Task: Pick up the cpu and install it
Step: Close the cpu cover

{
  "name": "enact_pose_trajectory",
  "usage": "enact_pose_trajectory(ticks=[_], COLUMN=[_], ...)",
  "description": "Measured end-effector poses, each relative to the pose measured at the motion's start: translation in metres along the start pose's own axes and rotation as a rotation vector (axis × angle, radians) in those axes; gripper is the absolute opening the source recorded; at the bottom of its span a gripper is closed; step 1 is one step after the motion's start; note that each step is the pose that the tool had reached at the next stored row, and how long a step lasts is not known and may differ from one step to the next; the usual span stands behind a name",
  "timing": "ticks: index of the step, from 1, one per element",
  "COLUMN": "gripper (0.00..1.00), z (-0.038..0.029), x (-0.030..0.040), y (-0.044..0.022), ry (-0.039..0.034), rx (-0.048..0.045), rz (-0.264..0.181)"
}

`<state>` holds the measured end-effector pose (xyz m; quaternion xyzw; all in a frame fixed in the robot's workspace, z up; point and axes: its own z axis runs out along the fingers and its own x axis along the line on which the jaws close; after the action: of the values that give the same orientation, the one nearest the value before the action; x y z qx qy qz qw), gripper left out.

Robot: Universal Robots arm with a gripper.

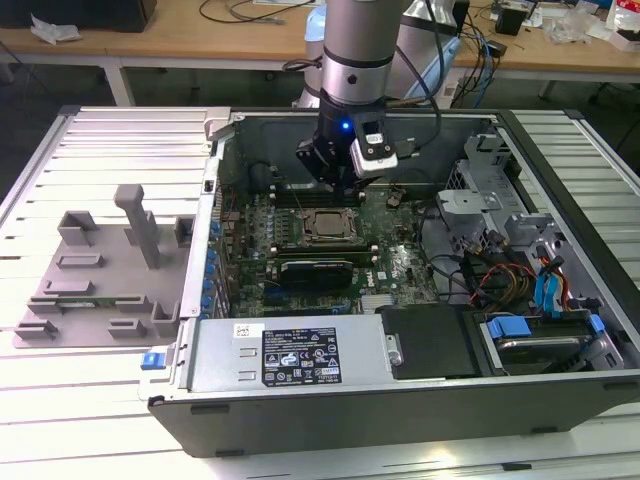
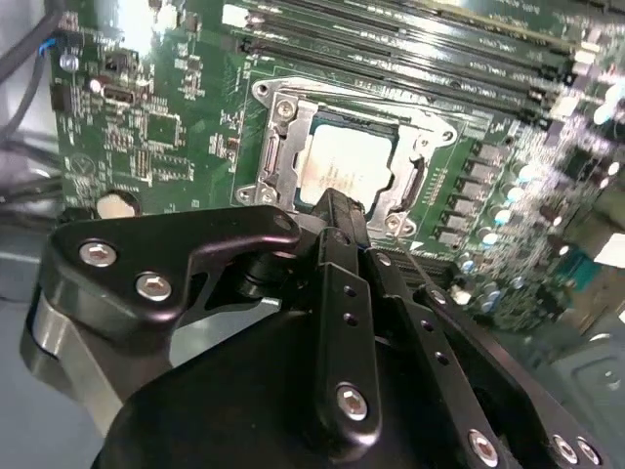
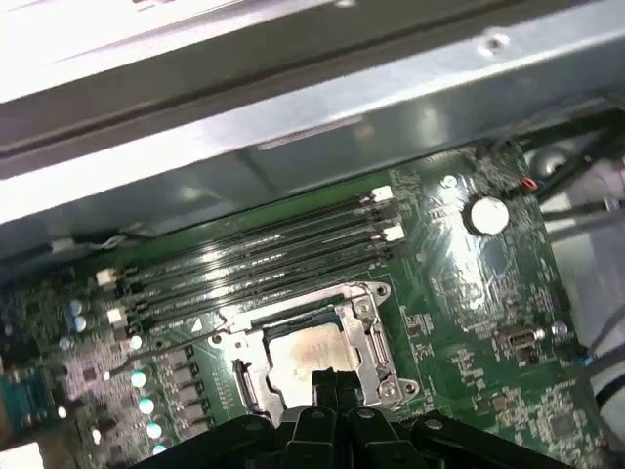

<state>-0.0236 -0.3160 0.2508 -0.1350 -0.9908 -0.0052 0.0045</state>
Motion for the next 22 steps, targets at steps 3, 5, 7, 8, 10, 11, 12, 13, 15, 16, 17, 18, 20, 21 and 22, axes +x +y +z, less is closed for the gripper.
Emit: enact_pose_trajectory(ticks=[3, 5, 7, 8, 10, 11, 12, 13, 15, 16, 17, 18, 20, 21, 22], gripper=[0.11, 0.11, 0.11, 0.11, 0.11, 0.11, 0.11, 0.11, 0.11, 0.11, 0.11, 0.11, 0.11, 0.11, 0.11], z=[0.0, 0.0, 0.0, 0.0, 0.0001, 0.0, 0.0, 0.0001, 0.0004, 0.0012, 0.0025, 0.003, 0.0043, 0.006, 0.0073], x=[0.0, 0.0, 0.0, 0.0, 0.0, 0.0, 0.0, 0.0, 0.0, 0.0, -0.0001, 0.0, 0.0009, 0.0015, 0.0017], y=[0.0, 0.0, 0.0, 0.0, 0.0001, 0.0001, 0.0001, 0.0001, 0.0001, 0.0001, -0.0001, -0.0009, -0.0032, -0.006, -0.0081], ry=[0.0008, 0.0007, 0.0008, 0.0009, 0.0009, 0.0009, 0.001, 0.001, 0.0015, 0.0017, 0.0022, 0.0024, 0.0025, 0.0026, 0.0027], rx=[0.0008, 0.0009, 0.0009, 0.001, 0.0012, 0.0015, 0.0018, 0.0019, 0.0024, 0.0024, 0.0032, 0.0035, 0.0035, 0.0036, 0.0034], rz=[-0.086, -0.086, -0.09, -0.098, -0.107, -0.111, -0.121, -0.13, -0.185, -0.221, -0.265, -0.281, -0.3, -0.316, -0.325])
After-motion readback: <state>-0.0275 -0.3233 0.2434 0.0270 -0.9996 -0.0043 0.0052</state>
